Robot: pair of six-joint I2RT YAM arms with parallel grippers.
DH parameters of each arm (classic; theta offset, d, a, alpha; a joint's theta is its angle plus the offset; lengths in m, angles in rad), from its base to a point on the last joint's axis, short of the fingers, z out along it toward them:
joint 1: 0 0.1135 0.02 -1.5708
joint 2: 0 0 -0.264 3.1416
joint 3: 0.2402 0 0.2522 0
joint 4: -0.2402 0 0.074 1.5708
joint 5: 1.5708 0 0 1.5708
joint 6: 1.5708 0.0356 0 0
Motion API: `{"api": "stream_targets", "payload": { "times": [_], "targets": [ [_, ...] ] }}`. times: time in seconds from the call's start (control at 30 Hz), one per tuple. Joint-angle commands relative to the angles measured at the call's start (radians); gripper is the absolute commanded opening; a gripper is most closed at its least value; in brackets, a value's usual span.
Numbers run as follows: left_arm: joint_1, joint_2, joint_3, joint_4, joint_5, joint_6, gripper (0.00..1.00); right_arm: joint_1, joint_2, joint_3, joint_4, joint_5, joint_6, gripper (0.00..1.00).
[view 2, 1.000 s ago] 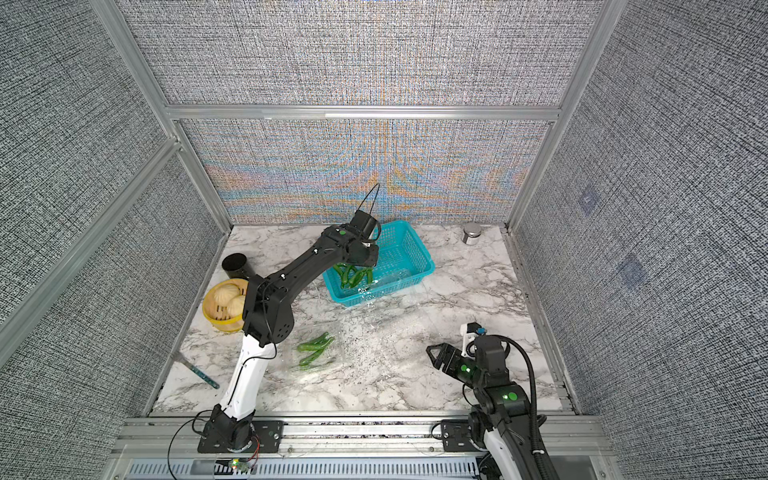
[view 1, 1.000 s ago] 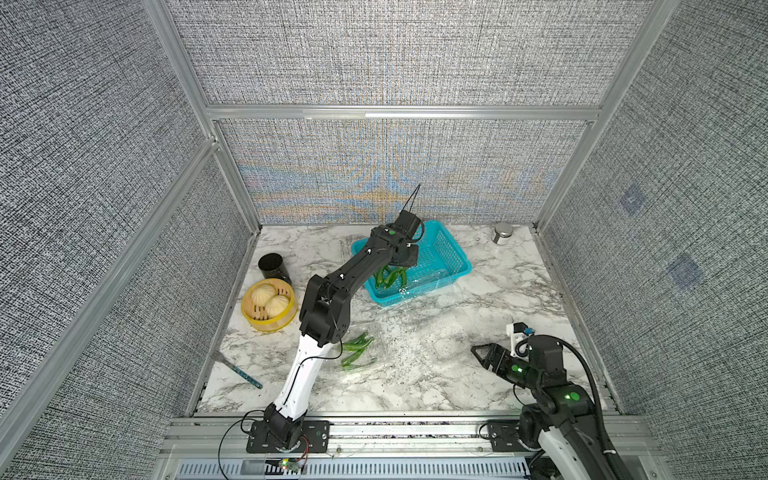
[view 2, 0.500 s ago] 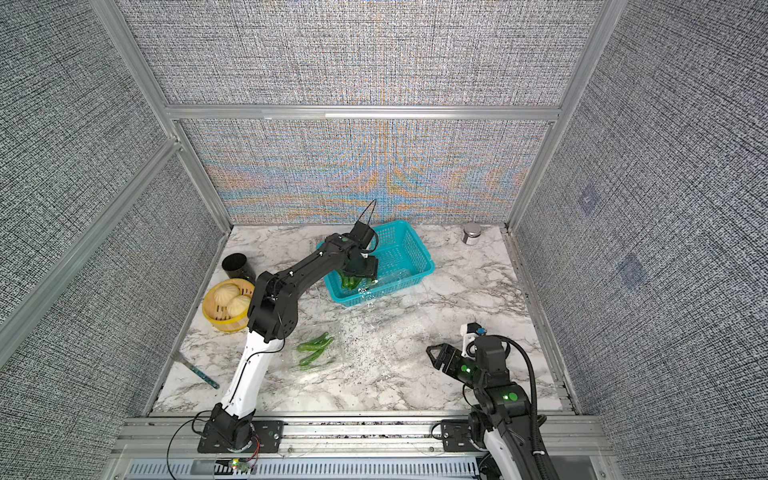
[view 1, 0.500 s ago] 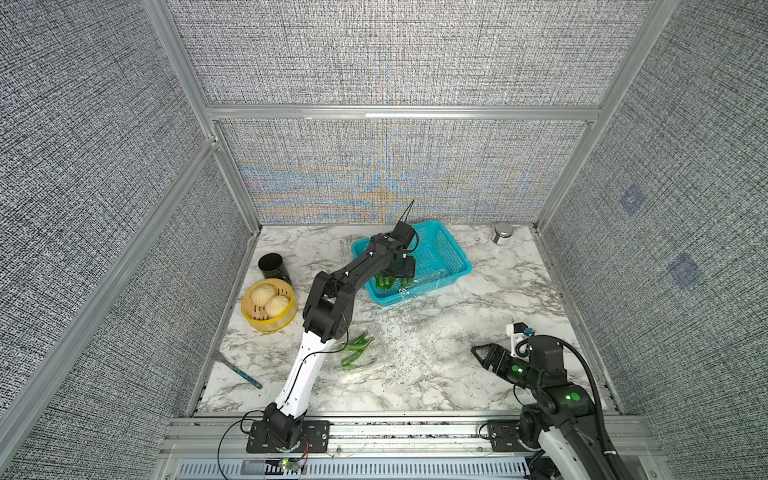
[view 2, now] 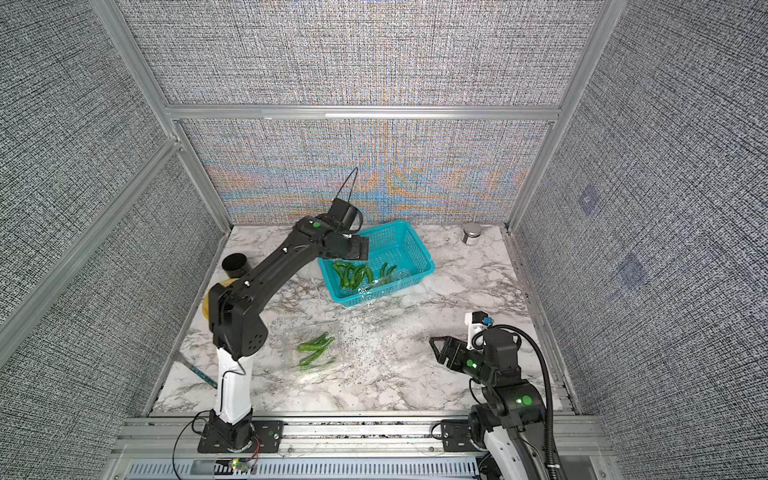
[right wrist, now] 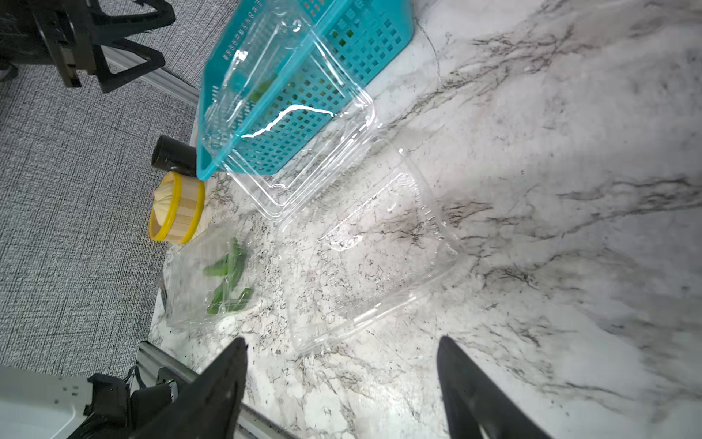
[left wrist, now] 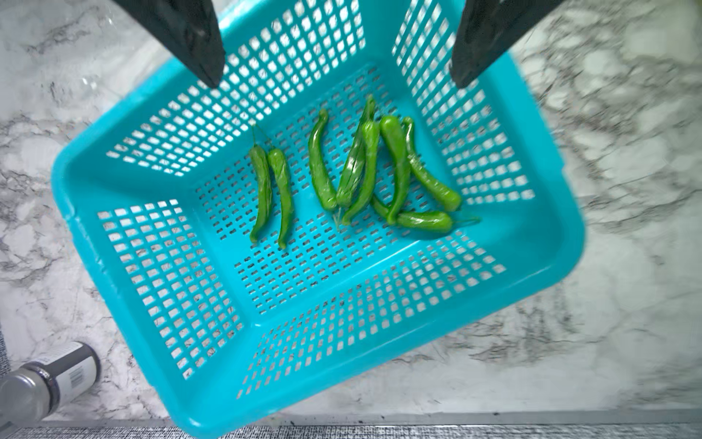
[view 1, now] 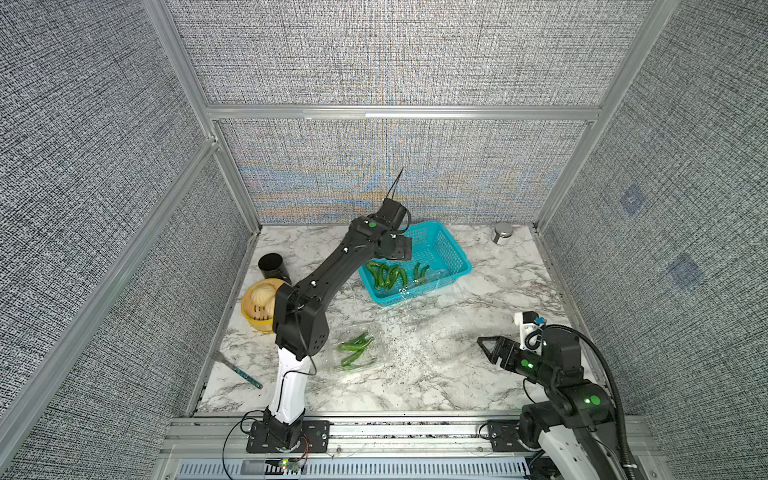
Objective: Take small green peppers out of containers
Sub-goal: Place the green pepper in the basket, then open the packing box at the center of the board.
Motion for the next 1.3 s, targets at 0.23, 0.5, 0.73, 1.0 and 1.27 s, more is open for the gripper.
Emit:
{"api": "stream_targets", "payload": {
  "times": [0.23, 0.5, 0.73, 1.0, 1.27],
  "targets": [
    [-0.028, -0.558, -0.609, -0.054, -0.054, -0.102, 0.91, 0.375, 0.065, -0.045, 0.179, 0.139, 0.102, 0.73],
    [-0.029, -0.771, -0.968, 0.054, -0.008, -0.15, 0.93, 0.839, 0.57, 0.014, 0.579, 0.39, 0.107, 0.73],
    [-0.029, -0.627, -0.958, 0.05, -0.062, -0.179, 0.96, 0.948, 0.999, 0.12, 0.917, 0.365, 0.136, 0.67],
    [-0.014, -0.5, -0.921, 0.184, 0.018, -0.055, 0.96, 0.945, 1.234, 0.185, 1.127, 0.305, 0.177, 0.47],
    [0.027, -0.441, -0.984, 0.254, 0.106, -0.059, 0.95, 0.897, 1.241, 0.218, 1.084, 0.292, 0.134, 0.47]
  ]
}}
